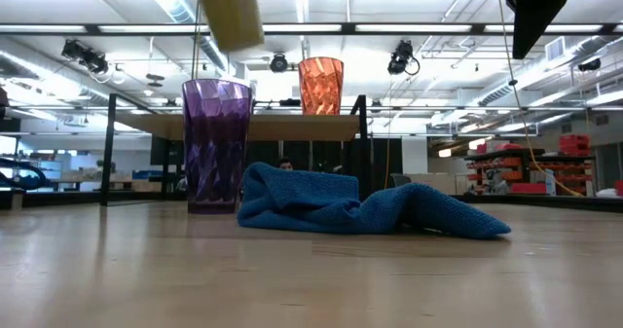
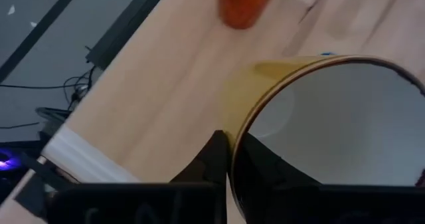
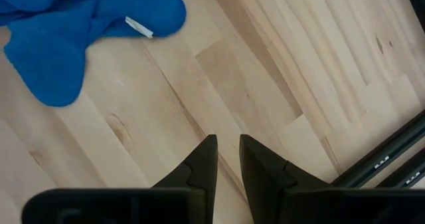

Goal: Stack small to large cups/mugs on shelf
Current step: Put the yellow mug on the shelf

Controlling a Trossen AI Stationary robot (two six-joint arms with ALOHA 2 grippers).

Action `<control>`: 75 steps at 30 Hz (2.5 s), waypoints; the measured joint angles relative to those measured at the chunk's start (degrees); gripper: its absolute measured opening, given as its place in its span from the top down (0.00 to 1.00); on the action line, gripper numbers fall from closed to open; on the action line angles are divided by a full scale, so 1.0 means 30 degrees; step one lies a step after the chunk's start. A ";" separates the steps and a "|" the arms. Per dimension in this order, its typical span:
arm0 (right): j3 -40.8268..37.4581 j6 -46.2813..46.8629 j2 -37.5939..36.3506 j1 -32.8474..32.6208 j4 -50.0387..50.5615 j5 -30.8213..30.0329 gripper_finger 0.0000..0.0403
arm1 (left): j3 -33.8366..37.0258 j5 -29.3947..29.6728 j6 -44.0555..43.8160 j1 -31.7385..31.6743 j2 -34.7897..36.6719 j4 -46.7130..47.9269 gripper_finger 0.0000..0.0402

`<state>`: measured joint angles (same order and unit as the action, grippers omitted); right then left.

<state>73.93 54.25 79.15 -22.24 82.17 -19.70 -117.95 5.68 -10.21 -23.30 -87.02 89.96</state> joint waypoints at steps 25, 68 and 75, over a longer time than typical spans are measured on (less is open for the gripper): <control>0.0015 0.1586 0.0000 0.1517 -0.1575 0.0007 0.82 | 0.0007 -0.2231 0.9812 -0.5797 -0.3493 -0.0147 0.95; 0.0015 0.2874 -0.0015 0.1989 -0.2383 -0.0080 0.82 | -0.3665 -0.4053 0.9009 -0.5593 -0.7045 0.0005 0.95; 0.0015 0.3504 -0.0015 0.1993 -0.2388 -0.0200 0.82 | -0.3657 -0.3916 0.8520 -0.5593 -0.7214 0.0014 0.95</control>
<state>73.97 64.76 79.11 -16.26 75.01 -20.30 -128.92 -6.07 15.35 -40.07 -108.67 90.00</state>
